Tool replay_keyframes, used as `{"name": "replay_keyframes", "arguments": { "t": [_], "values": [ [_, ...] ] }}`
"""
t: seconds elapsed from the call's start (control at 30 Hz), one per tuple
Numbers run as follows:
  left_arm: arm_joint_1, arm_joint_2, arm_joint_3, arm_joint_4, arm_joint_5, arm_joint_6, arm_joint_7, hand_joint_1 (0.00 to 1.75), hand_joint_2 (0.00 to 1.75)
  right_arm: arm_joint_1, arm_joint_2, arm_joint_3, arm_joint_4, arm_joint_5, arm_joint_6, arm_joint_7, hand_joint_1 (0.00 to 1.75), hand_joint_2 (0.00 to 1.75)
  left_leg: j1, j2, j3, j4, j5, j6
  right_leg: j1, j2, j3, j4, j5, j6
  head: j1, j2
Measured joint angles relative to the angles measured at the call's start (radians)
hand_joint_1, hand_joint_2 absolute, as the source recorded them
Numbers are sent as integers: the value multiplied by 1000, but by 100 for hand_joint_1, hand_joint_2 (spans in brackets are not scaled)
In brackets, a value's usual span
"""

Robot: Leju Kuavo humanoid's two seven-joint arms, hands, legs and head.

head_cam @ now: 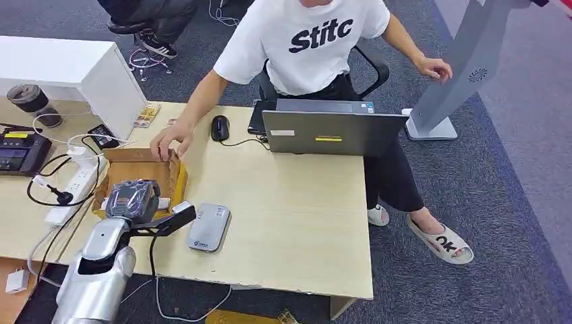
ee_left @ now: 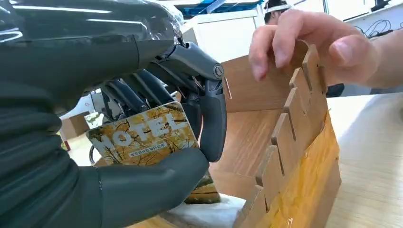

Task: Pass the card to the sensor for recognition and then transmit it.

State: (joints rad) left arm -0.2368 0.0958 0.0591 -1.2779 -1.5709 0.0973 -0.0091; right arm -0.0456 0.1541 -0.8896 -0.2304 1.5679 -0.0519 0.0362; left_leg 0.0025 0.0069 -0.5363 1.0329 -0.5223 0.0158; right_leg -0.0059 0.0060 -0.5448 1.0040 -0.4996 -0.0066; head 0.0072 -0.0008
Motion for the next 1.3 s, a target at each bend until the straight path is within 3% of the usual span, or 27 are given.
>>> {"name": "replay_keyframes", "arguments": {
  "t": [0.6, 0.97, 1.3],
  "values": [
    [0, 17, 0, 0, 0, 2, 12, 175, 175, 0, -1, 0, 0, 0, 0, 0, 0, 175, 0, 0, 0, 0, 0, 0, 0, 0, 0, 0, 0, 0, 0, 0],
    [-57, 85, 13, -50, 0, -41, 40, 175, 175, 1, -4, 0, 0, 0, 0, -3, 0, 175, 0, 0, 0, 0, 0, 0, 0, 0, 0, 0, 0, 0, 0, 0],
    [-71, 109, 35, -80, 0, -47, 38, 175, 175, 1, -5, 0, 0, 0, 0, -3, 0, 175, 0, 0, 0, 0, 0, 0, 0, 0, 0, 0, 0, 0, 0, 0]
  ]
}}
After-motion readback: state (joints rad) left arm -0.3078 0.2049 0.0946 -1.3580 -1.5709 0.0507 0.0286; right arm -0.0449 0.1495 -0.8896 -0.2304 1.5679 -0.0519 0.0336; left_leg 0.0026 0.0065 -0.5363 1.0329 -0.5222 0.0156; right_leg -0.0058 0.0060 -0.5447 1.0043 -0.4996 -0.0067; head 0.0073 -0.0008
